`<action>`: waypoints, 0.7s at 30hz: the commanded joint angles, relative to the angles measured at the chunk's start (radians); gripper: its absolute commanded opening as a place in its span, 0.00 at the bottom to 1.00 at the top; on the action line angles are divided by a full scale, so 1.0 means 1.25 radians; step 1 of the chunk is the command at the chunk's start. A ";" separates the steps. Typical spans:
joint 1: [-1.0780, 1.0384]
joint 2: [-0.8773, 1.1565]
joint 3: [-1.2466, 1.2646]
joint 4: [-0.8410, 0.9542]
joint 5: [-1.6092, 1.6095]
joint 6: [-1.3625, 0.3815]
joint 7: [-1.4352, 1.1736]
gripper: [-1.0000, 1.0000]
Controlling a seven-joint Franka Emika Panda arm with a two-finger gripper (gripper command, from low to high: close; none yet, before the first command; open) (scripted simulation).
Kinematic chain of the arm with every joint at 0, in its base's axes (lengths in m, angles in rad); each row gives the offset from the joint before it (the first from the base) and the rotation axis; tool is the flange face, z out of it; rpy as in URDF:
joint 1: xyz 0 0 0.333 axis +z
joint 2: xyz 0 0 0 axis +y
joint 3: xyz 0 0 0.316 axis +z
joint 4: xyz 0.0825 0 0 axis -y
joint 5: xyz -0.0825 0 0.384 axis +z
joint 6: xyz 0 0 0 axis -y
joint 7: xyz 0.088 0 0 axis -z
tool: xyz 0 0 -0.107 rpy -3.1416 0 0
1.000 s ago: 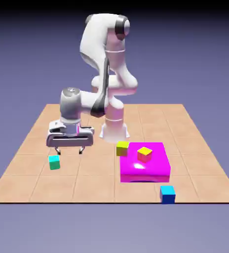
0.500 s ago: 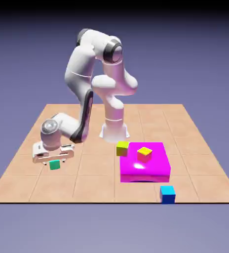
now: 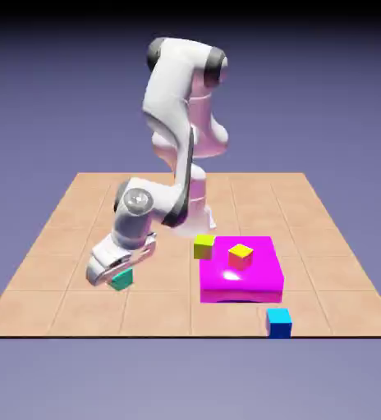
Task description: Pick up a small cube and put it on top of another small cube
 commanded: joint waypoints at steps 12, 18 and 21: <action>0.344 0.028 0.183 0.151 -0.126 -0.012 -0.209 0.00; 0.324 0.144 0.165 0.163 -0.152 0.098 -0.181 0.00; 0.329 0.115 0.170 0.160 -0.146 0.070 -0.188 1.00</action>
